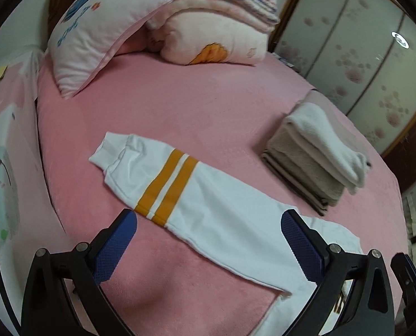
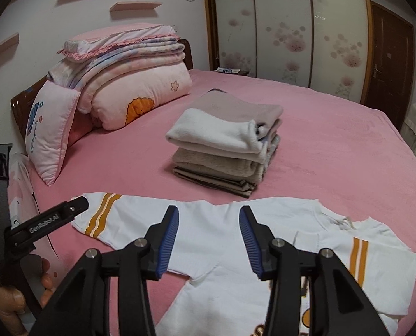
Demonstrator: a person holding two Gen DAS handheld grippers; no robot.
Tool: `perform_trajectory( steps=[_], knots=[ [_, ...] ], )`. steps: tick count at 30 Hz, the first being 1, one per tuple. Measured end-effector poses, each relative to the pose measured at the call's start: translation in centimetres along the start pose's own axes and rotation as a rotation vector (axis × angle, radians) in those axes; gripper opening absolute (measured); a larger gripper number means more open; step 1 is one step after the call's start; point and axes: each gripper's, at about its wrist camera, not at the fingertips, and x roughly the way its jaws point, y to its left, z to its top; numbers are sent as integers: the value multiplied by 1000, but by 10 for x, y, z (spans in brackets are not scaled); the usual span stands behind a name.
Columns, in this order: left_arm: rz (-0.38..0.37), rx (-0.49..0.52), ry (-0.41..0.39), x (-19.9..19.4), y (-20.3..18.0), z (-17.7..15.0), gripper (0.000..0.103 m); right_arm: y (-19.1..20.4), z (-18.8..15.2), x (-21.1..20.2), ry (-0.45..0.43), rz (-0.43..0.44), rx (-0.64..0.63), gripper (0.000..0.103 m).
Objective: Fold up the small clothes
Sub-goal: 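Move the left gripper to the other striped sleeve cuff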
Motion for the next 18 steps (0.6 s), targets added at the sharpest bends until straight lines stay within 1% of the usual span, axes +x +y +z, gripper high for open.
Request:
perform_trajectory(
  steps=[3, 7, 10, 18],
  knots=[
    [26, -47, 13, 17, 11, -2, 102, 3, -4, 12, 22, 11, -4, 45],
    [89, -90, 12, 38, 23, -7, 102, 4, -12, 27, 59, 25, 0, 45],
    [127, -147, 14, 54, 37, -13, 102, 2, -18, 36, 79, 26, 0, 45],
    [127, -321, 34, 85, 72, -29, 102, -4, -26, 52, 112, 36, 14, 45]
  ],
)
